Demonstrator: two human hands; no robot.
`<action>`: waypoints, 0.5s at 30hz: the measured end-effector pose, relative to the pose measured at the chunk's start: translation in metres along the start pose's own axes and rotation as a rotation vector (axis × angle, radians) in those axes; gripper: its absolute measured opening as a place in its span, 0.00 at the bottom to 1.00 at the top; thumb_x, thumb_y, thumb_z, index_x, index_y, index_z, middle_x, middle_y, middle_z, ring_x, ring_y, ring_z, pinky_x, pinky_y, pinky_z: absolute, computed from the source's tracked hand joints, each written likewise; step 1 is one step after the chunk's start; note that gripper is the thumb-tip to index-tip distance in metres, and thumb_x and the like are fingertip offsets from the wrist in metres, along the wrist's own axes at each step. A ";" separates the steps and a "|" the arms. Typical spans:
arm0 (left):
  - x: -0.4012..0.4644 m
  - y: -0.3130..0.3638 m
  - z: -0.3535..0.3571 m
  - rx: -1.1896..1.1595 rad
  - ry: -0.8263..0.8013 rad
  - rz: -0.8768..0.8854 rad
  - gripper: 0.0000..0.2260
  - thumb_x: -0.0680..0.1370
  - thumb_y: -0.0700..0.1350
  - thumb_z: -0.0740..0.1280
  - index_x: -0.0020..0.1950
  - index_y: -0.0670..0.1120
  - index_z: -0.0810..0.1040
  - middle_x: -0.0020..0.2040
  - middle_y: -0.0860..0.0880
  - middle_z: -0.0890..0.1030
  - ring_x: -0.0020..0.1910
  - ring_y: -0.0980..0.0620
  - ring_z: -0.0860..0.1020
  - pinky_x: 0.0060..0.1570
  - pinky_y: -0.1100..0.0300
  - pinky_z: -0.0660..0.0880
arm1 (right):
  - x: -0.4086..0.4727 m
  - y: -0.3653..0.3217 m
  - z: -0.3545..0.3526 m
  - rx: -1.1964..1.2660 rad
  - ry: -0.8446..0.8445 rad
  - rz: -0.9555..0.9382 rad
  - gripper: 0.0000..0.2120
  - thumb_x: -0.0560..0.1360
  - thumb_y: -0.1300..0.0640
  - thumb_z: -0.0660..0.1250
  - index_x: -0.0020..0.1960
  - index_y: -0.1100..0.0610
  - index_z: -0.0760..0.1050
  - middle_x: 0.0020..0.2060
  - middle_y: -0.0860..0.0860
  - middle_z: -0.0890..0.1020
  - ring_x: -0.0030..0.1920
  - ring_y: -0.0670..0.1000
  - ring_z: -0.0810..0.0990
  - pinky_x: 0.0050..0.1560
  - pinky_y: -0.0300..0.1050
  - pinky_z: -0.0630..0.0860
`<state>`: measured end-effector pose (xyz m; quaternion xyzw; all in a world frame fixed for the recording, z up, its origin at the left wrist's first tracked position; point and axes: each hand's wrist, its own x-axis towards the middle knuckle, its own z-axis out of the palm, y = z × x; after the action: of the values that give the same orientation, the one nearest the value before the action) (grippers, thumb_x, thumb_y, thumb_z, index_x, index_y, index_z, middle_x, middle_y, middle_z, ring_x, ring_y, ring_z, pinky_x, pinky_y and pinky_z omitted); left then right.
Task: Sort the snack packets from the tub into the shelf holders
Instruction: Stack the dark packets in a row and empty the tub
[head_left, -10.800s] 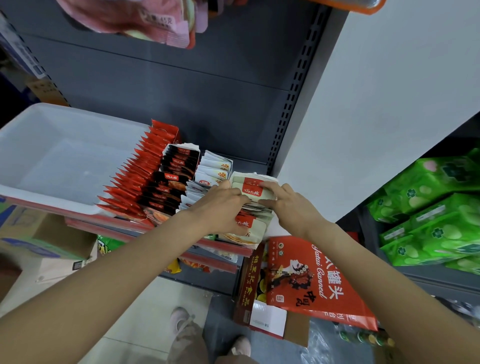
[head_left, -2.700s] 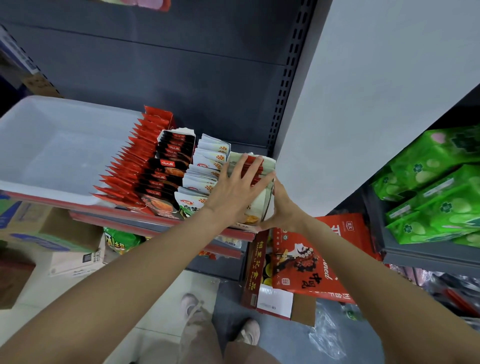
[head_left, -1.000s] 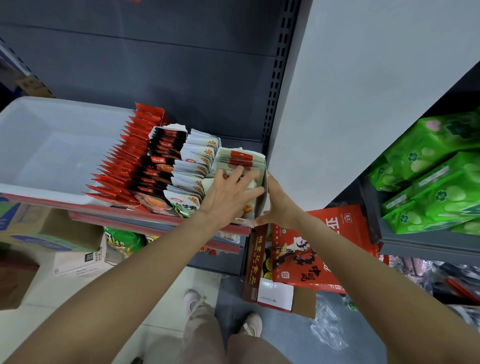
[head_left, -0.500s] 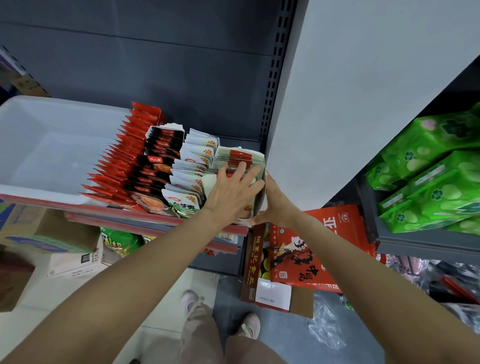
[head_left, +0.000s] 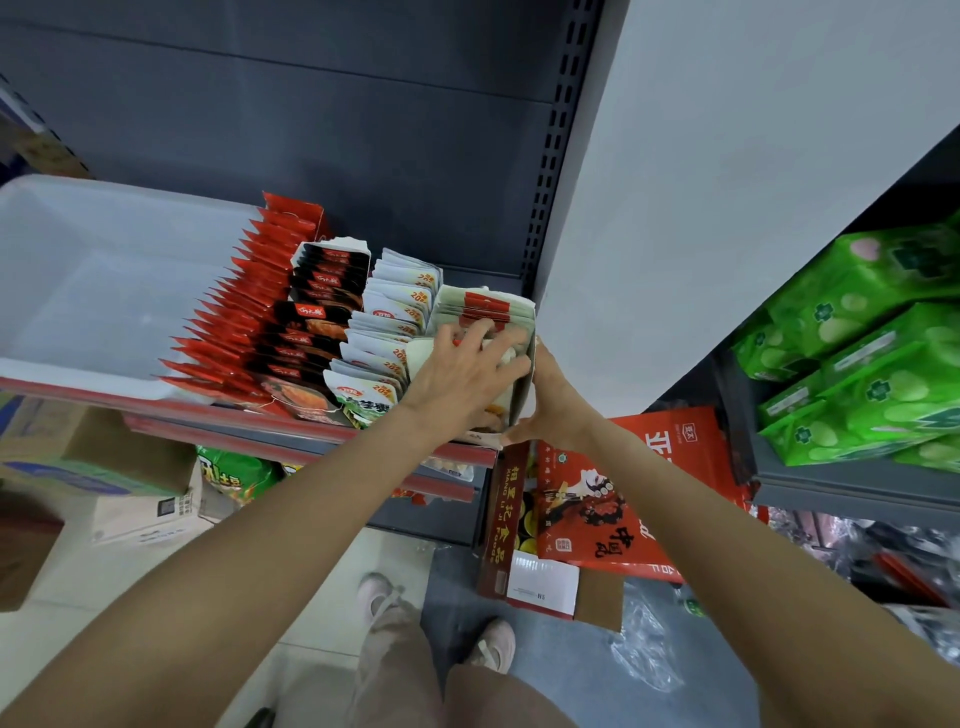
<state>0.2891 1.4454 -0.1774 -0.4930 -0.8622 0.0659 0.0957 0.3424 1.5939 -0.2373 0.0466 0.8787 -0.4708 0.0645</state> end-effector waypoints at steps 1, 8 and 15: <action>-0.001 -0.004 -0.002 -0.043 0.019 0.048 0.36 0.60 0.64 0.76 0.61 0.51 0.68 0.64 0.48 0.71 0.57 0.45 0.73 0.47 0.50 0.71 | 0.000 -0.001 0.000 -0.003 -0.003 -0.004 0.58 0.55 0.58 0.82 0.74 0.55 0.50 0.69 0.49 0.62 0.70 0.49 0.60 0.71 0.47 0.62; -0.020 -0.019 -0.015 -0.156 -0.120 -0.155 0.48 0.72 0.52 0.70 0.76 0.42 0.37 0.77 0.42 0.37 0.75 0.43 0.36 0.74 0.48 0.40 | -0.010 -0.013 0.001 0.094 -0.112 0.027 0.60 0.59 0.73 0.77 0.75 0.58 0.36 0.64 0.38 0.61 0.65 0.34 0.61 0.66 0.28 0.61; -0.009 -0.014 -0.020 -0.316 -0.366 -0.073 0.51 0.71 0.52 0.70 0.75 0.47 0.32 0.75 0.47 0.31 0.73 0.47 0.30 0.72 0.40 0.36 | -0.015 -0.034 0.013 0.236 -0.118 0.156 0.63 0.63 0.75 0.73 0.70 0.60 0.22 0.69 0.51 0.62 0.72 0.51 0.60 0.73 0.57 0.58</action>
<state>0.2868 1.4310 -0.1556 -0.4503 -0.8820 0.0148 -0.1379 0.3536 1.5643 -0.2142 0.0944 0.8057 -0.5662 0.1466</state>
